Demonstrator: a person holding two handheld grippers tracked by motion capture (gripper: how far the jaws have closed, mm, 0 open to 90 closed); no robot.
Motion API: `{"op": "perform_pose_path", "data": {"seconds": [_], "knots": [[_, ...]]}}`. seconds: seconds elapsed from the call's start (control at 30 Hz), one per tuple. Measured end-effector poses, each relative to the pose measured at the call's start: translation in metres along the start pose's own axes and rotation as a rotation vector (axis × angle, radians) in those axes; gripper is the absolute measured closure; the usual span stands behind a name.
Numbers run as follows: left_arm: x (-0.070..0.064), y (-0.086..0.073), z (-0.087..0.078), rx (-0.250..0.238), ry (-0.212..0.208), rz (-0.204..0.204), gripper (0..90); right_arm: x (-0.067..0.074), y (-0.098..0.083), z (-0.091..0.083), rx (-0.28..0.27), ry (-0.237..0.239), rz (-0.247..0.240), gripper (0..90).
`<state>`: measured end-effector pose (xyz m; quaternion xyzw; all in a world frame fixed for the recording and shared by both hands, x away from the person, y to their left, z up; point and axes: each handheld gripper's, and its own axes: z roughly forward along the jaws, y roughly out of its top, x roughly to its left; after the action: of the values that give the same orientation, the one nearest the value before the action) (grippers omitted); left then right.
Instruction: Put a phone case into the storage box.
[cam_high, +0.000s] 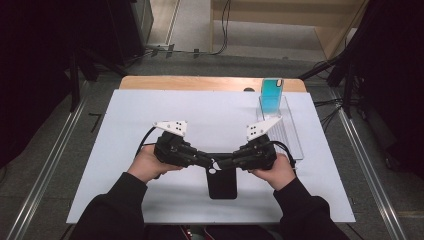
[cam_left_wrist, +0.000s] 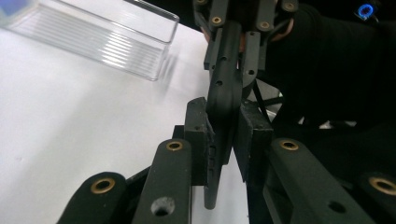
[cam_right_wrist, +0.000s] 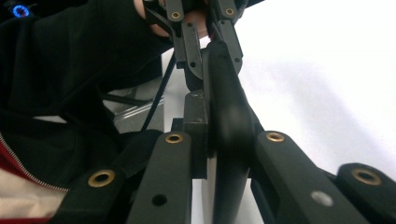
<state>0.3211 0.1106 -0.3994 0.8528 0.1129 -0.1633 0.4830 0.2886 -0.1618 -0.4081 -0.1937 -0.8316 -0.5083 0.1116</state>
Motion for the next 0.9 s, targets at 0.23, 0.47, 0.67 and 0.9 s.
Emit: {"op": "perform_pose_path", "data": {"seconds": [0.23, 0.47, 0.67, 0.9], "knots": [[0.001, 0.001, -0.004, 0.004, 0.038, -0.034, 77.6, 0.000, 0.000, 0.001, -0.018, -0.062, 0.001, 51.5], [0.001, 0.002, -0.017, -0.013, 0.095, -0.075, 77.5, -0.003, -0.003, -0.006, -0.067, -0.110, 0.018, 31.0], [-0.003, 0.005, -0.027, -0.034, 0.180, -0.115, 77.4, 0.002, -0.004, -0.003, -0.093, -0.138, 0.017, 13.6], [-0.007, 0.010, -0.030, -0.057, 0.298, -0.185, 77.4, 0.004, -0.005, 0.005, -0.128, -0.272, 0.031, 0.0]]}}
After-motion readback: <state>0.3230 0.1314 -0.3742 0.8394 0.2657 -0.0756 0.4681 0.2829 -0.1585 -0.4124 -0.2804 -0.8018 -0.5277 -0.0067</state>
